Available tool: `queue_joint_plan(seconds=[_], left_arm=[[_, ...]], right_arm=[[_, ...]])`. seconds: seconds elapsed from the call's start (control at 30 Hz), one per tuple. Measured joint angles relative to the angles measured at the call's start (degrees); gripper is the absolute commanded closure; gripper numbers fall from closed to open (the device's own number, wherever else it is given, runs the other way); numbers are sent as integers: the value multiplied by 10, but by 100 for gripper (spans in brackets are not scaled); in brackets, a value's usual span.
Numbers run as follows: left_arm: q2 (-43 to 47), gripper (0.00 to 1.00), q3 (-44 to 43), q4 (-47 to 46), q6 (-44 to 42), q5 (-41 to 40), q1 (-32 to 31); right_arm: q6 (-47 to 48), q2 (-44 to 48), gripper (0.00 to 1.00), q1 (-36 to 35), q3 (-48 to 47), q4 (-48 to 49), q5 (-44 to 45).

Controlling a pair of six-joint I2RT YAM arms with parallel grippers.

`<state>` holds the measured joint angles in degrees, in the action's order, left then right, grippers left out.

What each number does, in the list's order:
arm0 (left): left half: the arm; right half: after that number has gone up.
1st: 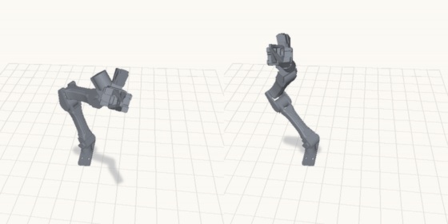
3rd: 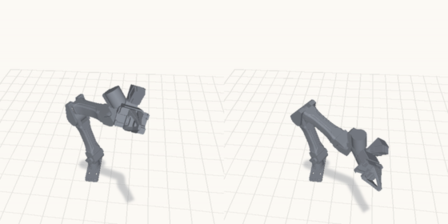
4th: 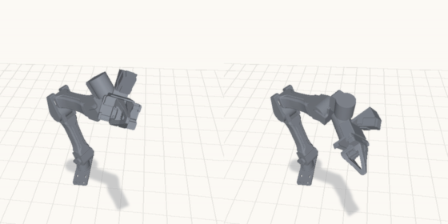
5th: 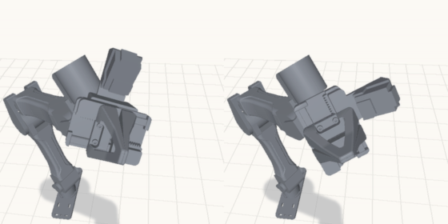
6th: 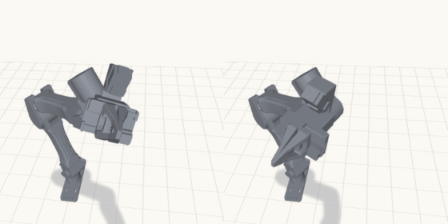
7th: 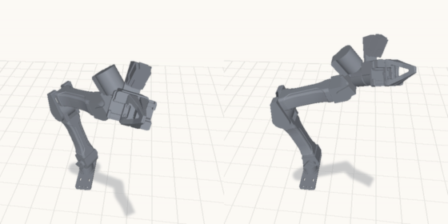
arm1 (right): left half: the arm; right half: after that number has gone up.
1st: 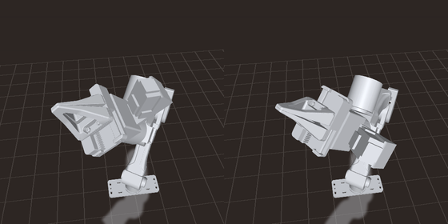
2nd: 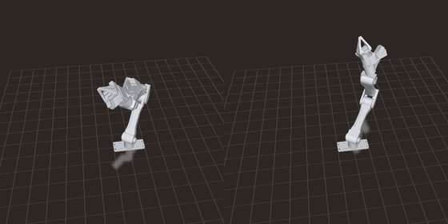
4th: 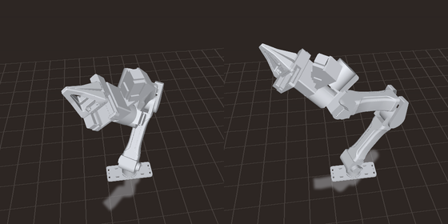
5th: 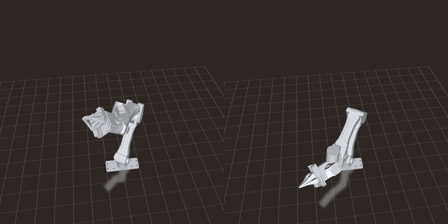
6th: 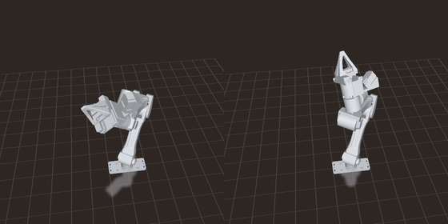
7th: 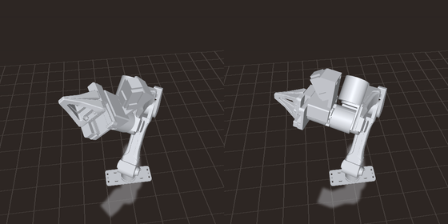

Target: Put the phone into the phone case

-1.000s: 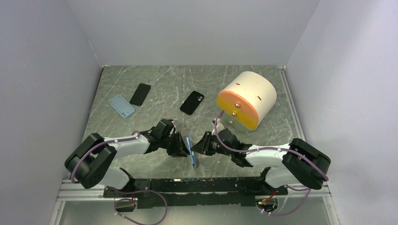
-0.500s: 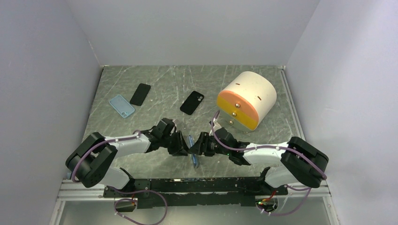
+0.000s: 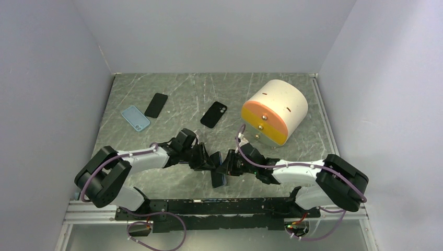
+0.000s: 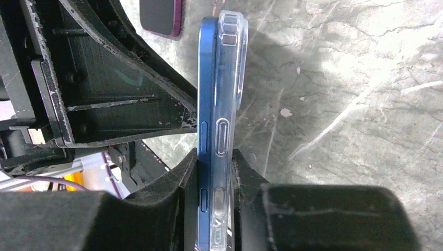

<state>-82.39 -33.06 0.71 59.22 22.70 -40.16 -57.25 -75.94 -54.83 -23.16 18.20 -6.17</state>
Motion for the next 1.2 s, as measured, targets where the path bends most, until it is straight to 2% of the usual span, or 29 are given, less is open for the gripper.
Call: queue_joint_plan(seconds=[0.2, 0.43, 0.5, 0.7, 0.9, 1.03, 1.2], left_arm=[[0, 65, -1, 0, 0, 0, -2], [2, 57, -5, 15, -4, -2, -3], [14, 52, -8, 32, -12, -5, -4], [128, 42, -42, 111, -47, -31, -5], [255, 32, -52, 120, -59, -21, 28], [313, 32, -42, 107, -45, 0, 69], [312, 33, -43, 89, -38, 35, 76]], right_arm=[[-5, 4, 100, 0, 0, -12, 3], [3, 11, 100, 0, 0, -18, 3], [11, 17, 100, 0, 0, -19, 2], [43, 101, 100, -1, 1, -37, 5], [66, 208, 100, -1, 1, -41, 14], [73, 273, 100, -1, 9, -35, 11], [76, 307, 100, 0, 22, 3, -10]])
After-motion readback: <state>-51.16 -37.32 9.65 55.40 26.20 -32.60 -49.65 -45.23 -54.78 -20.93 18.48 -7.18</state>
